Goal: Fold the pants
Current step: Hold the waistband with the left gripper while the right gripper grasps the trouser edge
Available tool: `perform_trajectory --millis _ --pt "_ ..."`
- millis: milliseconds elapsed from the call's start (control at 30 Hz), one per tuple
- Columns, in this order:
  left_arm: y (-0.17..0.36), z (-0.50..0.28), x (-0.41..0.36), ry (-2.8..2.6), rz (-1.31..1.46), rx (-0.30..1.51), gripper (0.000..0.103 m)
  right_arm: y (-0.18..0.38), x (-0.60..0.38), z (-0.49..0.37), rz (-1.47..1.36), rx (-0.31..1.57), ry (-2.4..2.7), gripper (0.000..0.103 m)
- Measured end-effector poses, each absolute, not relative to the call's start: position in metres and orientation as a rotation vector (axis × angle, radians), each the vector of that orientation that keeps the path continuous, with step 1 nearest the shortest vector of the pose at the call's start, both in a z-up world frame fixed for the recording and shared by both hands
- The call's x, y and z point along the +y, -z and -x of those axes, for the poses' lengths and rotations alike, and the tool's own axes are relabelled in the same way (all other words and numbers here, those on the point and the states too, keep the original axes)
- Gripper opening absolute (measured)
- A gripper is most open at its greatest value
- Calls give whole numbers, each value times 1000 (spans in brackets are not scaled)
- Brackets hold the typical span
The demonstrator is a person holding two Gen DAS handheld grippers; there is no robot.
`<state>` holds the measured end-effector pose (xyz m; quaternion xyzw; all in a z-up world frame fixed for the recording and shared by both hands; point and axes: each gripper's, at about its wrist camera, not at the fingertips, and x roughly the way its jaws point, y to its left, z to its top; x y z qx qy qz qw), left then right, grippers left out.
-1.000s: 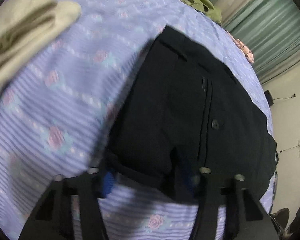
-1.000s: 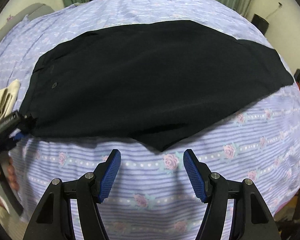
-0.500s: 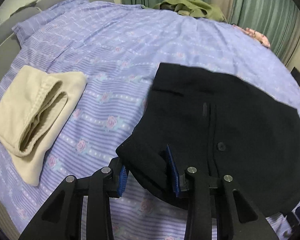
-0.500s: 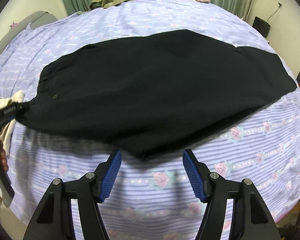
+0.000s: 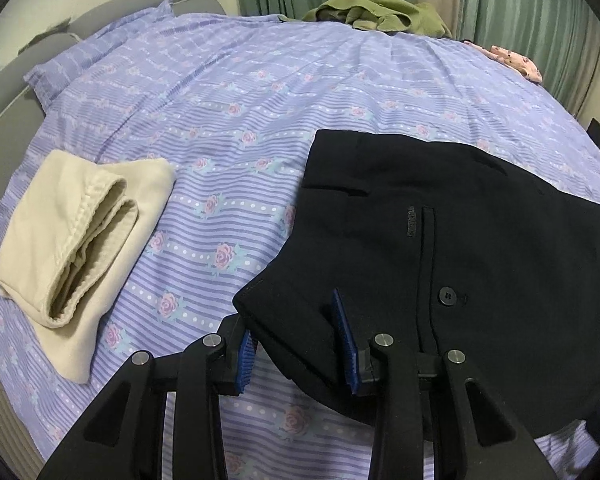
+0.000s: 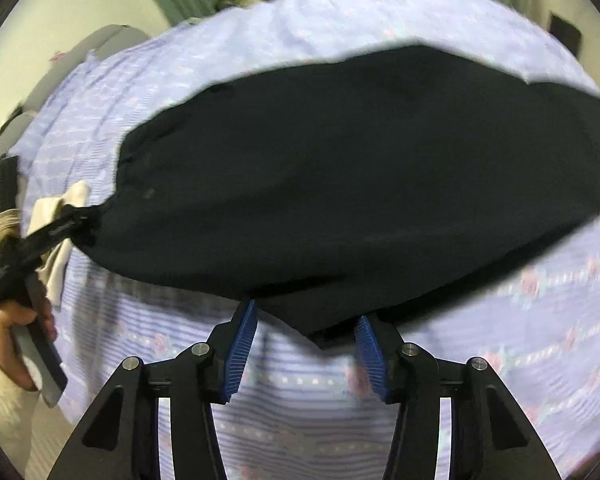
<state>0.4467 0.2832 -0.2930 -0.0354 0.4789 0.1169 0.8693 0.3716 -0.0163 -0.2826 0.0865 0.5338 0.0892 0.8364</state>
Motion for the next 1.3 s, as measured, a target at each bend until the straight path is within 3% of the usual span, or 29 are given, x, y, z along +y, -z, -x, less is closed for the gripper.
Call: perform_trajectory --millis 133,267,367,667,733,800,867,900,1000,1300 --pt "297 -446 290 -249 120 1026 36 276 -5 -382 -137 1093 -250 50" --pt "300 -442 280 -246 44 1032 36 299 -19 -387 -173 1172 -229 19" --pt "294 -435 277 -246 9 1015 36 287 -23 -378 -174 1160 -227 12" --pt "320 -429 291 -247 101 1122 40 304 -12 -367 -109 1257 -146 9" --pt "312 -427 293 -250 104 1115 47 301 -10 -369 -99 1266 -129 11" --pt "298 -423 296 -273 71 1088 69 290 -5 -366 -27 1268 -72 20" --pt "276 -415 299 -259 32 1012 79 278 2 -359 29 1265 -33 41" --pt "263 -410 301 -231 22 971 83 265 6 -353 53 1240 -22 44" --pt "238 -415 309 -129 -2 888 87 239 12 -350 47 1168 -30 58" --pt "261 -535 322 223 18 910 87 232 36 -435 16 1032 47 59"
